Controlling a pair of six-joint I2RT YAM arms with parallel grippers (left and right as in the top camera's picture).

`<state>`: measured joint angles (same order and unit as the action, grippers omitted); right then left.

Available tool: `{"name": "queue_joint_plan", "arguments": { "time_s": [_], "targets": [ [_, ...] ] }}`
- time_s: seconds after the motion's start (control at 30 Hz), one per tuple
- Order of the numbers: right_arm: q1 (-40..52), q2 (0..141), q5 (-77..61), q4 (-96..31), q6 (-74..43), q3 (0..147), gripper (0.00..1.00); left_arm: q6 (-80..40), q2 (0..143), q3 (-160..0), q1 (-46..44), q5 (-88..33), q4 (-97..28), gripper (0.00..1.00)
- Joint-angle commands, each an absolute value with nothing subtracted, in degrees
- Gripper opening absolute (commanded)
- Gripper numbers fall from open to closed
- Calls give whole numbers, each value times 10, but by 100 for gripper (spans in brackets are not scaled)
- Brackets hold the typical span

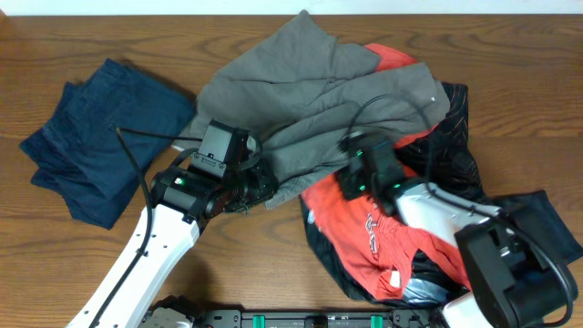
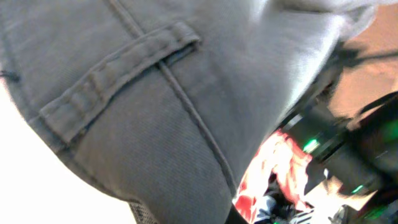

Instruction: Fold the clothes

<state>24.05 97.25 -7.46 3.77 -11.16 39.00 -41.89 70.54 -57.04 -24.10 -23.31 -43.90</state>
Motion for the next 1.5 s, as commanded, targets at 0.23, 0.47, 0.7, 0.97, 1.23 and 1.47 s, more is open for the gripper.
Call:
{"name": "queue_joint_plan", "arguments": {
  "time_s": [0.23,0.47,0.7,0.97,1.23,1.47],
  "targets": [
    [-76,1000,141,38,-184,380,35,-409,700,-581,-238,-159,-527,7],
    [-290,1000,172,-11,-184,437,31,-409,700,-578,-239,-160,-541,6],
    [-405,998,135,-132,-182,545,34,-409,700,-557,-239,-158,-552,7],
    [-356,956,-233,-206,-104,637,44,-409,707,-553,-239,-157,-553,8],
    [-215,943,-133,-421,-95,616,51,-409,713,-553,-239,-158,-580,8],
    [-146,948,-133,-431,-95,550,56,-409,721,-535,-240,-157,-612,8]
  ]
}}
